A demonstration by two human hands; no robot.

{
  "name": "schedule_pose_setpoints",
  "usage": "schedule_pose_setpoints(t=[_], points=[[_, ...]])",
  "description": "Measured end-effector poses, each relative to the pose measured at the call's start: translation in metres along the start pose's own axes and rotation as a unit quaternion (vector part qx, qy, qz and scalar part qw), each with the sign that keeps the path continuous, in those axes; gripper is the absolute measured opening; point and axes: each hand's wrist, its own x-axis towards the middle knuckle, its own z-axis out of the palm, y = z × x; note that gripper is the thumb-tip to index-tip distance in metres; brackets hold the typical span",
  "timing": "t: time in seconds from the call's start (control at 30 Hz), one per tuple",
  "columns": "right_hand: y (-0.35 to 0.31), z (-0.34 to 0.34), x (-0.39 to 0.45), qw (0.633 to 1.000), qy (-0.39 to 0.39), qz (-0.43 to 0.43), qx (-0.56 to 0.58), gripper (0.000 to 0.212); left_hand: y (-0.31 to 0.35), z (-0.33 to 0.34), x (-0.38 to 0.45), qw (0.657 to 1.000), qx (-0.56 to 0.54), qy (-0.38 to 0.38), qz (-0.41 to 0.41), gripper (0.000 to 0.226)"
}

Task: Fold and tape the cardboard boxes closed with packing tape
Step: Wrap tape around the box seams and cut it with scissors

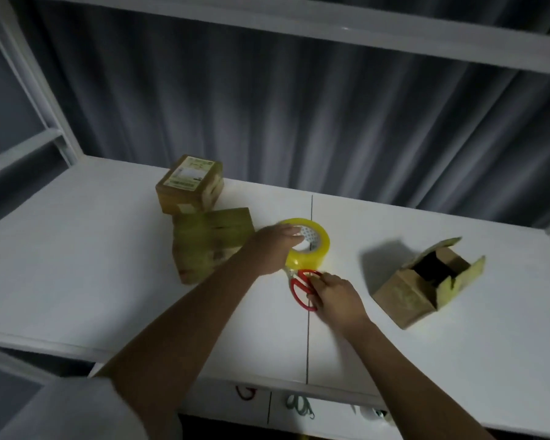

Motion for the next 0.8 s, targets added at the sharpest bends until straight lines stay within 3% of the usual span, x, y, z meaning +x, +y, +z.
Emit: schedule_pose_setpoints(t=[0.13, 0.27, 0.57, 0.8], points=[[0.013, 0.002, -0.020, 0.998, 0.051, -0.020, -0.025, 0.058, 0.005, 0.015, 0.021, 0.980, 0.140, -0.135, -0.045, 0.041], [0.017, -0.003, -0.038, 0.995, 0.080, -0.016, -0.062, 0.074, 0.013, 0.027, 0.023, 0.979, 0.157, -0.127, -0.021, 0.039], [0.027, -0.007, -0.070, 0.995, 0.071, 0.015, -0.067, 0.075, 0.015, 0.019, 0.016, 0.965, 0.219, -0.143, 0.017, 0.053], [0.042, 0.009, -0.094, 0.995, 0.039, 0.085, -0.037, 0.054, 0.008, 0.010, 0.014, 0.963, 0.220, -0.147, 0.055, 0.053]])
